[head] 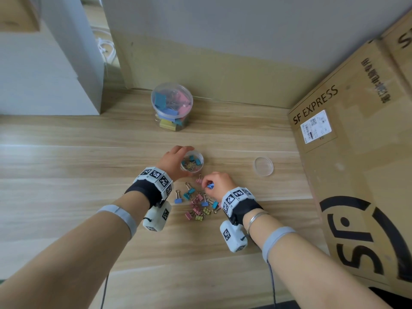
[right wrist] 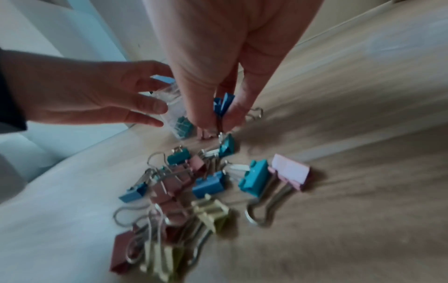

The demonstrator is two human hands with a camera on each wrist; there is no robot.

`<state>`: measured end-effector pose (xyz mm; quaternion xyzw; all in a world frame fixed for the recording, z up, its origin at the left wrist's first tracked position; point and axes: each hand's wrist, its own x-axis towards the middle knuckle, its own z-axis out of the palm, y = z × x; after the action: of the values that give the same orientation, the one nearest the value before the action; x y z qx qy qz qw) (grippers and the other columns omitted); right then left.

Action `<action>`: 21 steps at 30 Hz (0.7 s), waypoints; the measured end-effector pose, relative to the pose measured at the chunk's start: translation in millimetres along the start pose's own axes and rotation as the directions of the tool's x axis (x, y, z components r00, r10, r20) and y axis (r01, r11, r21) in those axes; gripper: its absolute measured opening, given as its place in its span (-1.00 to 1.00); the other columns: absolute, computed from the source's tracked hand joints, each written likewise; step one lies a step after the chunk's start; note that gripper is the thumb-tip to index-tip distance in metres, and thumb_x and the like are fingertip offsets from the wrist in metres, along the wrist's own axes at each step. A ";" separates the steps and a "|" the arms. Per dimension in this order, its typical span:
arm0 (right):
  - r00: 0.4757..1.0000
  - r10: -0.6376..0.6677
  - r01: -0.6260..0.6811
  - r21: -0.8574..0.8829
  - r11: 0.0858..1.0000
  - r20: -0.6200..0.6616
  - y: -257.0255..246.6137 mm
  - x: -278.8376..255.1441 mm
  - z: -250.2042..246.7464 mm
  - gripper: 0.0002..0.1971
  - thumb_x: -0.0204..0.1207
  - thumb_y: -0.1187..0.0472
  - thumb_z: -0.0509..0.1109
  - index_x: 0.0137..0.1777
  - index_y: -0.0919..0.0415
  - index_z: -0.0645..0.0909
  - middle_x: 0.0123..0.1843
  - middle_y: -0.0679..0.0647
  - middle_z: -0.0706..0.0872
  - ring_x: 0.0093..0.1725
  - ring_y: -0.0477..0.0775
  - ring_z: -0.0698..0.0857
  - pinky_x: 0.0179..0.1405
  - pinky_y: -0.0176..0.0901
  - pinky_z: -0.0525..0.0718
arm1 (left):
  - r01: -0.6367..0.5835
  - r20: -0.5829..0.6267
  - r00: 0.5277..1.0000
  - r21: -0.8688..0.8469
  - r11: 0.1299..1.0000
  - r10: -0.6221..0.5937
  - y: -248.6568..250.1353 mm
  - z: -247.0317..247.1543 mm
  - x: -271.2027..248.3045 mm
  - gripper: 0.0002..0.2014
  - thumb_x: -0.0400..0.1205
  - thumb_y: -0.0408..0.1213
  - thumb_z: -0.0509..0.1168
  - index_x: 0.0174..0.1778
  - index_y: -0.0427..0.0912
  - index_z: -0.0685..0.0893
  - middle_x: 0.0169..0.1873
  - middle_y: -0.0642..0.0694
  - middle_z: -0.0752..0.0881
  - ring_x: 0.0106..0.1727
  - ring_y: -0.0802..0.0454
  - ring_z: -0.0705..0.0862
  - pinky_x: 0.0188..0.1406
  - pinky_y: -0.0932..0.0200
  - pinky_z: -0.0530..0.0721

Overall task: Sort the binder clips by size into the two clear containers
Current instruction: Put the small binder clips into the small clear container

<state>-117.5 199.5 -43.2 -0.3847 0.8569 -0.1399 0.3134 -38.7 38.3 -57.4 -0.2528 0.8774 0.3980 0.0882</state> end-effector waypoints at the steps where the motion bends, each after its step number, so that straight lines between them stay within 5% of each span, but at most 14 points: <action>1: 1.000 -0.009 0.010 0.024 1.000 -0.023 -0.8 -0.1 -3.3 -0.89 0.43 0.39 0.41 -0.16 0.24 0.76 0.01 0.11 0.75 -0.05 0.10 0.72 0.07 -0.12 0.68 | -0.003 0.002 1.000 -0.003 1.000 0.003 0.1 0.1 -0.8 -0.19 0.31 -0.17 0.56 0.48 -0.04 0.36 0.40 -0.16 0.46 0.35 -0.20 0.52 0.38 -0.08 0.53; 6: 0.990 -0.063 0.081 0.146 0.986 -0.125 -21.6 4.6 -33.3 -0.89 0.45 0.37 0.41 -0.16 0.19 0.74 -0.15 -0.03 0.69 -0.20 0.02 0.71 -0.17 -0.16 0.75 | -0.006 0.000 1.000 -0.023 1.000 0.006 2.8 -0.4 -2.9 -0.18 0.31 -0.19 0.57 0.48 -0.07 0.36 0.41 -0.17 0.45 0.37 -0.17 0.52 0.39 -0.02 0.52; 10: 0.964 -0.141 0.175 0.139 0.975 -0.224 -44.8 18.2 -37.8 -0.93 0.43 0.33 0.46 -0.12 0.22 0.74 -0.09 0.03 0.75 -0.08 0.02 0.68 0.06 -0.10 0.68 | -0.002 0.006 1.000 0.000 1.000 0.002 4.5 0.6 -5.0 -0.17 0.31 -0.14 0.57 0.49 -0.07 0.34 0.43 -0.16 0.43 0.38 -0.15 0.51 0.38 -0.01 0.51; 14: 0.981 -0.096 0.129 0.196 0.972 -0.167 -50.6 19.3 -32.1 -0.84 0.51 0.24 0.41 0.05 0.14 0.73 0.09 0.07 0.78 0.04 0.04 0.72 0.08 -0.12 0.68 | -0.003 0.028 1.000 0.020 1.000 0.003 4.3 -2.1 -4.3 -0.17 0.30 -0.10 0.57 0.46 -0.08 0.36 0.39 -0.14 0.48 0.39 -0.14 0.51 0.39 -0.03 0.51; 17: 0.959 -0.129 0.157 0.094 0.983 -0.253 -32.6 11.8 -33.2 -0.85 0.57 0.26 0.31 0.02 0.19 0.72 0.01 0.05 0.76 -0.15 -0.03 0.70 -0.01 -0.09 0.72 | 0.013 0.009 1.000 -0.002 1.000 -0.013 3.1 -4.3 -4.8 -0.16 0.28 -0.11 0.58 0.46 -0.07 0.37 0.40 -0.14 0.49 0.37 -0.14 0.53 0.39 0.00 0.52; 19: 0.975 -0.077 0.083 0.022 0.996 -0.207 -15.8 7.2 -32.1 -0.86 0.59 0.23 0.27 0.00 0.18 0.67 -0.05 0.03 0.68 -0.27 -0.14 0.63 -0.03 0.01 0.75 | 0.027 -0.004 1.000 -0.024 0.999 -0.027 1.6 -5.1 -4.7 -0.18 0.28 -0.18 0.59 0.45 -0.07 0.38 0.39 -0.16 0.49 0.35 -0.15 0.54 0.36 0.02 0.53; 21: 1.000 0.023 -0.025 -0.081 0.996 -0.020 -2.4 4.1 -24.9 -0.78 0.56 0.13 0.32 0.16 0.15 0.61 0.14 0.06 0.63 0.00 -0.05 0.64 0.22 0.06 0.67 | 0.031 0.005 1.000 -0.025 0.999 -0.031 1.3 -7.1 -4.5 -0.20 0.29 -0.22 0.58 0.44 -0.07 0.38 0.36 -0.17 0.51 0.33 -0.15 0.55 0.32 0.02 0.54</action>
<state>-134.3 194.8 -24.8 -0.3853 0.8694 -0.1049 0.2909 -35.2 35.4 -50.2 -0.2665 0.8681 0.4083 0.0933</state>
